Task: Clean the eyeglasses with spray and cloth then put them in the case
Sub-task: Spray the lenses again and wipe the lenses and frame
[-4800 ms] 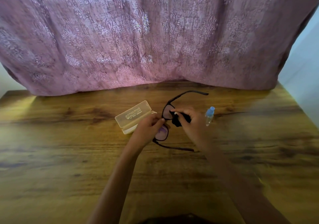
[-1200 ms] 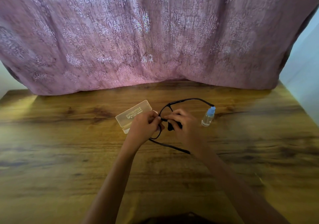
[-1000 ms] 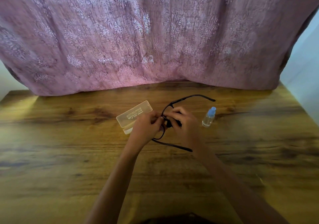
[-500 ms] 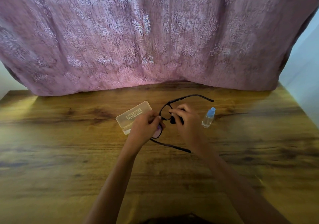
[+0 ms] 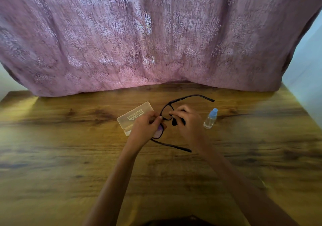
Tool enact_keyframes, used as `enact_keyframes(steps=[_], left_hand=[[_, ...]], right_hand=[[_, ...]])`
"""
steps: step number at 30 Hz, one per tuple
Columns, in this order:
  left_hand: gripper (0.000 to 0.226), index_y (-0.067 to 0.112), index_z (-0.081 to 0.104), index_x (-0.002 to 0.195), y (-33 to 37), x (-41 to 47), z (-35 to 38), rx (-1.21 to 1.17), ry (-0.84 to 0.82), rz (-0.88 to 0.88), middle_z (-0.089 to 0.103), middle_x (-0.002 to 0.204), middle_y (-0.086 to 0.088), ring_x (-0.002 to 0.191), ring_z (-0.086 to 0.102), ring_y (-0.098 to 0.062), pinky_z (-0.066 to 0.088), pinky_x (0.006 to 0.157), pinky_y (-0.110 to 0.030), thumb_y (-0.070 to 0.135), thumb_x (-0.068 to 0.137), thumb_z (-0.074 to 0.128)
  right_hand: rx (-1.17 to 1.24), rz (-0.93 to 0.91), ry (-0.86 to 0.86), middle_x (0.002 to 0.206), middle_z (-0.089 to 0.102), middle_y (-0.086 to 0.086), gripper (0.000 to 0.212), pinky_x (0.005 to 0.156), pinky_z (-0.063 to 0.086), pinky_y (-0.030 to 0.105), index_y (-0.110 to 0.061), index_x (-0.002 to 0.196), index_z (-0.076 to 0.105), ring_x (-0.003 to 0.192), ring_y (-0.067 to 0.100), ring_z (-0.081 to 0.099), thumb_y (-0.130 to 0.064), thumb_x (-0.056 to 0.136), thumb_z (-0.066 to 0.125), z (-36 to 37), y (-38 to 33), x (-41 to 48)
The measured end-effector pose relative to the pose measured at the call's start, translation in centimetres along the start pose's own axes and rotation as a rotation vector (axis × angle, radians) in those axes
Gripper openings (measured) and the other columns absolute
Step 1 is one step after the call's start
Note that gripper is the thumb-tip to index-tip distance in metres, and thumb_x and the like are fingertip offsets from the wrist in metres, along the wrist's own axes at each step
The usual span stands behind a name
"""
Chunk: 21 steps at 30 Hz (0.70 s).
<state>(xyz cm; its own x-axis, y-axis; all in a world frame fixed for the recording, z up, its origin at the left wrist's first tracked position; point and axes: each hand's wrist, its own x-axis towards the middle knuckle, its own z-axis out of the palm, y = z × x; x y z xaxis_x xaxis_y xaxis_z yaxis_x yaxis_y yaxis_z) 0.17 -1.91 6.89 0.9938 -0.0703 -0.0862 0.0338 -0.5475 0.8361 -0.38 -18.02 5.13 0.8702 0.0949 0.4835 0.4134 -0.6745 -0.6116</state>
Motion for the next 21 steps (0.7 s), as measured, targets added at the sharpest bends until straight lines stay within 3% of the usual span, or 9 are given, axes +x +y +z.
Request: enact_keyframes(steps=[6,9,13,18,21], left_hand=[[0.018,0.015,0.067,0.101,0.0,0.2,0.0,0.006,0.002,-0.004,0.075,0.084,0.003,0.086,0.066,-0.009,0.048,0.078,-0.024,0.025,0.095,0.054],[0.013,0.023,0.067,0.091,-0.1,0.3,-0.1,0.013,-0.003,0.008,0.074,0.078,0.006,0.082,0.066,-0.008,0.048,0.076,-0.024,0.024,0.095,0.054],[0.016,0.032,0.064,0.084,-0.1,0.2,0.0,0.038,-0.005,0.033,0.073,0.073,0.009,0.073,0.064,0.002,0.046,0.071,-0.02,0.025,0.095,0.054],[0.015,0.018,0.067,0.093,-0.2,0.3,0.1,0.067,-0.007,0.031,0.074,0.083,0.005,0.086,0.066,-0.011,0.05,0.081,-0.03,0.026,0.094,0.054],[0.017,0.017,0.068,0.096,-0.2,0.4,0.0,0.074,0.008,0.024,0.074,0.085,0.004,0.087,0.066,-0.012,0.051,0.08,-0.031,0.027,0.094,0.055]], right_hand=[[0.0,0.006,-0.003,0.086,0.063,0.01,0.019,0.066,0.045,0.022,-0.001,0.098,0.075,0.076,0.02,0.06,0.007,0.082,0.069,-0.2,-0.2,0.0],[0.017,-0.028,-0.047,0.088,0.064,0.009,0.02,0.067,0.046,0.022,-0.002,0.1,0.075,0.078,0.019,0.061,0.006,0.084,0.067,-0.2,-0.5,-0.4],[0.034,-0.031,-0.055,0.089,0.064,0.009,0.02,0.07,0.039,0.009,-0.002,0.1,0.075,0.079,0.012,0.058,0.007,0.084,0.067,-0.1,-0.5,-0.6],[-0.007,0.036,0.006,0.087,0.063,0.01,0.018,0.066,0.044,0.021,-0.001,0.097,0.075,0.076,0.02,0.061,0.006,0.083,0.067,-0.1,0.1,0.3],[-0.016,0.047,0.016,0.088,0.063,0.009,0.017,0.067,0.045,0.021,-0.001,0.098,0.075,0.077,0.02,0.061,0.004,0.084,0.067,-0.1,-0.1,0.5]])
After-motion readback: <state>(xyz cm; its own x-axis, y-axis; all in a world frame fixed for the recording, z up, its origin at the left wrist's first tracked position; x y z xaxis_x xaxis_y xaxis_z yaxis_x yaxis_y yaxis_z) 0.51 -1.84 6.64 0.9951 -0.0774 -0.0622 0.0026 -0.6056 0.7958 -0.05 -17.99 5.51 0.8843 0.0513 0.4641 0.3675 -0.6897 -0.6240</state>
